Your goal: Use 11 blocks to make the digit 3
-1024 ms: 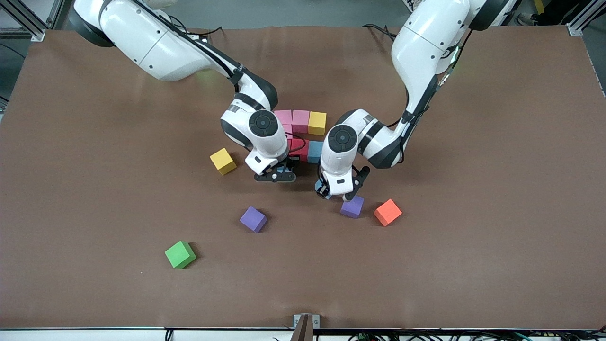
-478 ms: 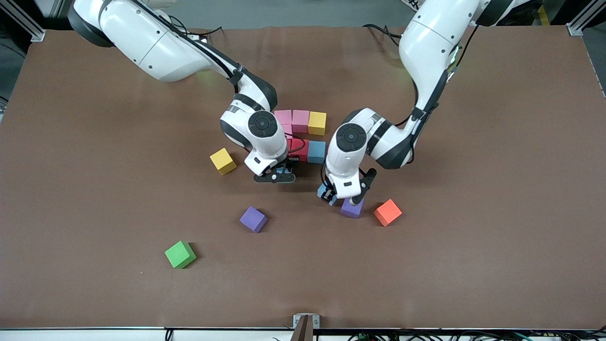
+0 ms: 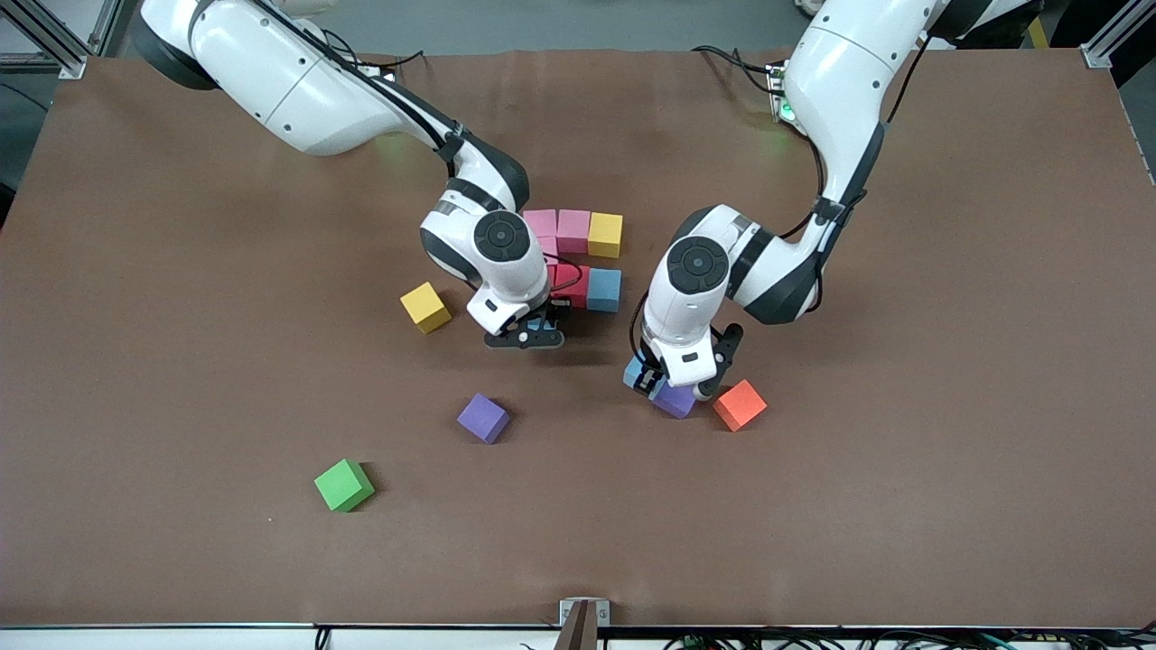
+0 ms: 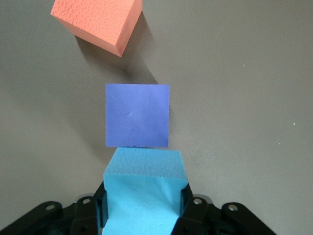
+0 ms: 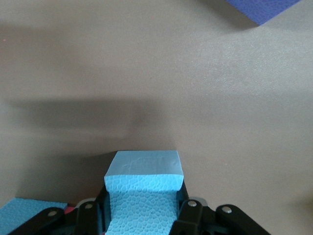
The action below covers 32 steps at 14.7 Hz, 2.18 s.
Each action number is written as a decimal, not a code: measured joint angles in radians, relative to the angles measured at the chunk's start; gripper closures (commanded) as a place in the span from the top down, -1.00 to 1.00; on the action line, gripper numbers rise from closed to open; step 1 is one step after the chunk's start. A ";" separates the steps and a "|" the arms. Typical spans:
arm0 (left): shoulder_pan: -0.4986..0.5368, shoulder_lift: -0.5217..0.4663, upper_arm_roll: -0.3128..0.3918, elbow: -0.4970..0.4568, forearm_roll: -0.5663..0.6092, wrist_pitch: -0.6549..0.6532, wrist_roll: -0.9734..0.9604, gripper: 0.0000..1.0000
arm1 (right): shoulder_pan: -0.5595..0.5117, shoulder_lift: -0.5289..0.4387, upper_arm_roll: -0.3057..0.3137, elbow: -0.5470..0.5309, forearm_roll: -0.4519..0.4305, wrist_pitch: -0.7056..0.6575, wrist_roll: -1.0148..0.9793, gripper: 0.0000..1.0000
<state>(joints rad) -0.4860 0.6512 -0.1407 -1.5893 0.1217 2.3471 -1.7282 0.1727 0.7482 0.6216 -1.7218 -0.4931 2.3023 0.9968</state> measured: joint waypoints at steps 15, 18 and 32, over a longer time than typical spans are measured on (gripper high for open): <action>0.000 0.000 -0.001 0.010 0.000 0.000 -0.001 -0.43 | 0.001 0.000 -0.002 0.000 0.000 0.000 0.023 -1.00; 0.000 0.000 -0.001 0.011 0.000 0.000 -0.001 -0.43 | 0.001 0.000 -0.002 0.000 0.000 0.000 0.031 -1.00; 0.000 0.000 -0.001 0.012 0.000 0.000 -0.001 -0.43 | 0.017 0.011 -0.030 -0.002 0.000 -0.023 -0.010 1.00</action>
<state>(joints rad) -0.4860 0.6511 -0.1414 -1.5775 0.1216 2.3470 -1.7296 0.1896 0.7595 0.5918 -1.7243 -0.4934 2.2797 0.9865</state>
